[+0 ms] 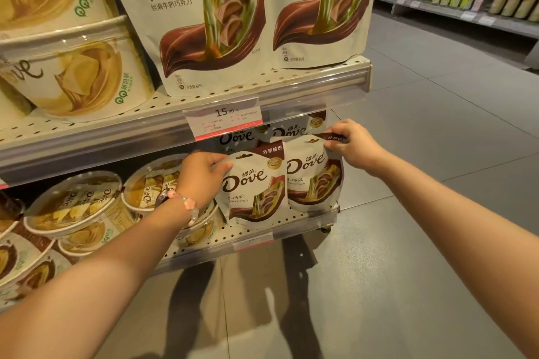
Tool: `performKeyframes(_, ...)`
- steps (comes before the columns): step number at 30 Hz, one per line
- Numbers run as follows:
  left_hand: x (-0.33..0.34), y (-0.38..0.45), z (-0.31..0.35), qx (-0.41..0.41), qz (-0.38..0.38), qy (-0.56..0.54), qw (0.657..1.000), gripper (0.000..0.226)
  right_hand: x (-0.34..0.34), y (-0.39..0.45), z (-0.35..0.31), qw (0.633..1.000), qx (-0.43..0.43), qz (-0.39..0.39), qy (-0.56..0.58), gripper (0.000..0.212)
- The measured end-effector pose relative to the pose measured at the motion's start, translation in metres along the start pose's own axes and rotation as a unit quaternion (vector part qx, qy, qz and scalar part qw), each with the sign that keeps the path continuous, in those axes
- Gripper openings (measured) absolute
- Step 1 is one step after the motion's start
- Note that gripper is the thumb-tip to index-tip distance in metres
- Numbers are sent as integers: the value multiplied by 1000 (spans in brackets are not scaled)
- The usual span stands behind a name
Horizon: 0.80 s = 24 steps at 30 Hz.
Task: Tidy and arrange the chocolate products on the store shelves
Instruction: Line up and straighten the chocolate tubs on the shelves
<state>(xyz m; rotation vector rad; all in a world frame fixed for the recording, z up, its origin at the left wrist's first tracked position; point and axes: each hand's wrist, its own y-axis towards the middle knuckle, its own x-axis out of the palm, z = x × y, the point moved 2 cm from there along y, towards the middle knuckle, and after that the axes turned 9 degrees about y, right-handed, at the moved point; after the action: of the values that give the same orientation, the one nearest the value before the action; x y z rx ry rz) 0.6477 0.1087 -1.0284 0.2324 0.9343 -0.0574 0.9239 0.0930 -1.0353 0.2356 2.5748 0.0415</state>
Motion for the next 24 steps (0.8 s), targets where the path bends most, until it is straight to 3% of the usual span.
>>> performKeyframes(7, 5, -2, -1, 1, 12, 1, 1000, 20, 0, 7, 2, 1000, 16, -1, -23, 24)
performKeyframes(11, 4, 6, -2, -32, 16, 49, 998, 27, 1, 9, 3, 997, 14, 38, -66, 30)
performKeyframes(16, 2, 4, 0, 1, 14, 53, 998, 26, -1, 4, -6, 983, -70, 72, -151, 31)
performKeyframes(24, -1, 1, -2, 10, 26, 50, 998, 23, 2, 0, -10, 991, -72, 65, -91, 31)
